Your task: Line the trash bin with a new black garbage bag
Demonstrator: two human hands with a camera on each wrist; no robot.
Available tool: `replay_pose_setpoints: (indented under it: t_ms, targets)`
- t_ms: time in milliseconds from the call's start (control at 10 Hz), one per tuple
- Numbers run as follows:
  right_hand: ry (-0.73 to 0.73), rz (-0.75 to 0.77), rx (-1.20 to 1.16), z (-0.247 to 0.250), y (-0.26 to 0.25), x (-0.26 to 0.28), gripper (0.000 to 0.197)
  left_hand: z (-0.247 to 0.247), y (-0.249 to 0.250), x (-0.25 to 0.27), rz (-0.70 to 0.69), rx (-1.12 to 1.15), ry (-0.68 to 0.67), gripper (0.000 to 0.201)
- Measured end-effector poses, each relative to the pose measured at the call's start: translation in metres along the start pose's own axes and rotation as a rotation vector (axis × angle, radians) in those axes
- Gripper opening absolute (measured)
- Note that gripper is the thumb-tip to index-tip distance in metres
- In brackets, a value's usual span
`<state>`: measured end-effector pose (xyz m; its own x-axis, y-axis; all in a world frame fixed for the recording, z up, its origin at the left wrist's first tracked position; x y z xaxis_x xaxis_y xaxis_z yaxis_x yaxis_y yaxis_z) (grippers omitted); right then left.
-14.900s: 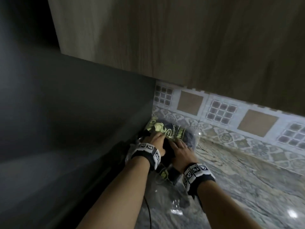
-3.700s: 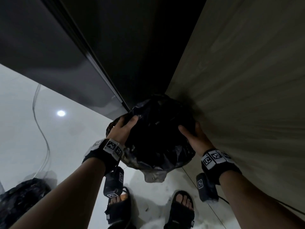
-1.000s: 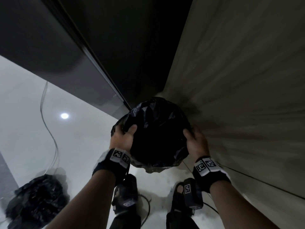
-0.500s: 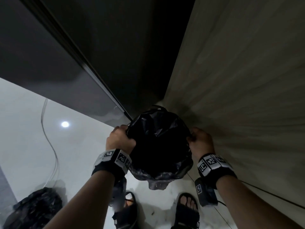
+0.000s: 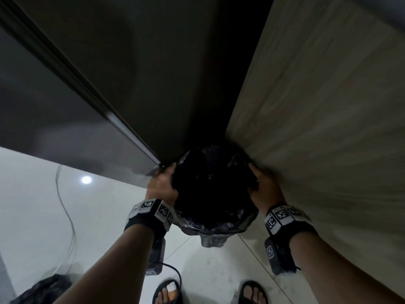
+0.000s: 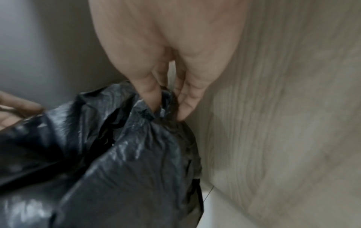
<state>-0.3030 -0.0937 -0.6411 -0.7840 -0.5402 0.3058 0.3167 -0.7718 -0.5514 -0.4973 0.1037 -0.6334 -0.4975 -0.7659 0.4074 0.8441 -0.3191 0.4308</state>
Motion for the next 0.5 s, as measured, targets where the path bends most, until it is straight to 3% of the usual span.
replay_pose_setpoints:
  t_ms: [100, 300, 400, 500]
  targets:
    - [-0.069, -0.016, 0.042, -0.005, 0.001, -0.001, 0.075, -0.005, -0.001, -0.001, -0.007, -0.033, -0.022, 0.065]
    - [-0.182, -0.096, 0.056, 0.004, -0.001, 0.002, 0.081, 0.004, 0.004, 0.021, -0.046, 0.005, 0.092, 0.062]
    - [-0.196, -0.102, 0.068, 0.028, -0.018, 0.018, 0.084, 0.035, 0.022, 0.046, -0.097, -0.028, 0.107, 0.063]
    - [-0.206, -0.138, 0.03, 0.072, -0.05, 0.04, 0.079, 0.079, 0.043, 0.068, -0.045, -0.015, 0.058, 0.061]
Point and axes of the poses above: each hand's wrist, its own x-axis away from the middle knuckle, its own z-axis out of the back of the hand, y = z × x, the point moved 4 cm from there along -x, towards the middle knuckle, and after that the axes turned 8 degrees about y, right-handed, at the moved point
